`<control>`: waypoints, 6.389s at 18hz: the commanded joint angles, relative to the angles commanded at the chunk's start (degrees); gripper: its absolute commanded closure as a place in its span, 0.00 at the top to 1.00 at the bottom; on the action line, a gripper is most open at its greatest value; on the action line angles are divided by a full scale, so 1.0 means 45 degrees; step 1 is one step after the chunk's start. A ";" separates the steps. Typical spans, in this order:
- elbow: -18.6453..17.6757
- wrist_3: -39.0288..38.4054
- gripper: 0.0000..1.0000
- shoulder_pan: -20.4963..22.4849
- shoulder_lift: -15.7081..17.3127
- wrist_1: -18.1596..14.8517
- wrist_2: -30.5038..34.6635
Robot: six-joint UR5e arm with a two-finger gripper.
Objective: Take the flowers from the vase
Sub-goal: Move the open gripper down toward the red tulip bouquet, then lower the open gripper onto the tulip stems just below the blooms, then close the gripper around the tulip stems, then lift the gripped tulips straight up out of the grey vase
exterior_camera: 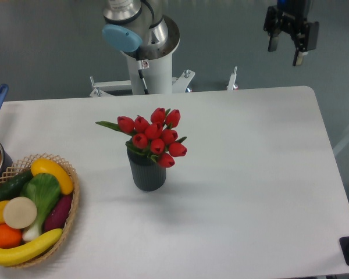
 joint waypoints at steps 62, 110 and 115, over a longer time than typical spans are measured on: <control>-0.4004 -0.7656 0.98 -0.5684 -0.3379 0.4570 -0.9803; -0.2384 -1.3262 0.40 -0.5684 0.0175 0.4453 -0.9492; -0.2052 -1.3476 0.40 -0.5625 0.0371 0.4453 -0.9025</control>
